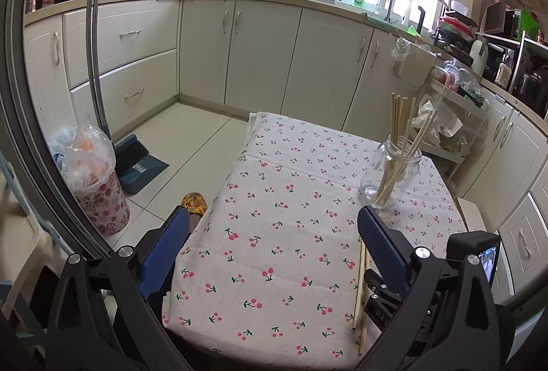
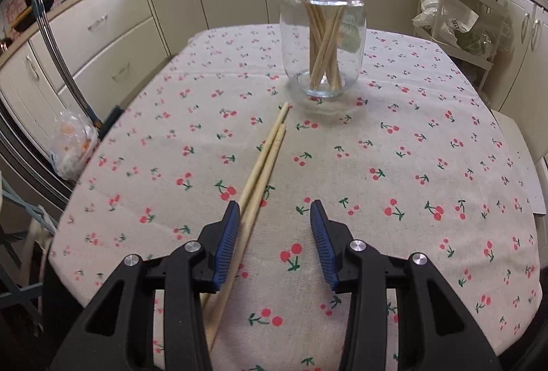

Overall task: Organize utensils
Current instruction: 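Move both open tools down to the last chopsticks on the cloth, then close the left tool on a chopstick while the right tool grasps another, then lift both held chopsticks up over the glass jar mouth, then lower the left tool's chopstick into the jar and open the left tool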

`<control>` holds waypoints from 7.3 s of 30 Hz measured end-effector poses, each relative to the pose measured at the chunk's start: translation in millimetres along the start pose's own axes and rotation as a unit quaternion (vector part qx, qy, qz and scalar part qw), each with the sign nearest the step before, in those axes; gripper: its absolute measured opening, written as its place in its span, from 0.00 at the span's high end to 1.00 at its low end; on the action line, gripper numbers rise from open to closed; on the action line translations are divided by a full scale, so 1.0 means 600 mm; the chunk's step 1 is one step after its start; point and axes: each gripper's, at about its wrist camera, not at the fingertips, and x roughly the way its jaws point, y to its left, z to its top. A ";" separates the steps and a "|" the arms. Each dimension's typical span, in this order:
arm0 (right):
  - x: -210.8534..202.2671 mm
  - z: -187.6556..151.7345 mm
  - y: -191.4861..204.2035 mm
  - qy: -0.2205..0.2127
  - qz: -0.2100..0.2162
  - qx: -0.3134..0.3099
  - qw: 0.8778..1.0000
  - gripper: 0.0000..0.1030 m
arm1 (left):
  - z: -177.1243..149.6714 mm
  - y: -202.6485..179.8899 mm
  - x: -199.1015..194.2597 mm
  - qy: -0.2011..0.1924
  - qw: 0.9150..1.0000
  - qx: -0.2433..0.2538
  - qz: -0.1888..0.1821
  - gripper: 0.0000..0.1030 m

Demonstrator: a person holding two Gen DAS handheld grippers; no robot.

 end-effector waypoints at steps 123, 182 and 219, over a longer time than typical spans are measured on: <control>-0.025 0.042 -0.189 -0.024 0.089 0.102 0.991 0.94 | 0.150 -0.228 0.044 -0.125 0.973 0.077 -0.181 0.95; -0.020 0.065 -0.270 -0.095 0.186 0.202 0.957 0.94 | 0.202 -0.343 0.252 -0.282 0.953 0.016 -0.112 0.95; -0.142 0.184 -0.236 -0.237 0.196 0.150 0.940 0.94 | 0.162 -0.178 0.179 -0.155 0.981 -0.006 -0.119 0.90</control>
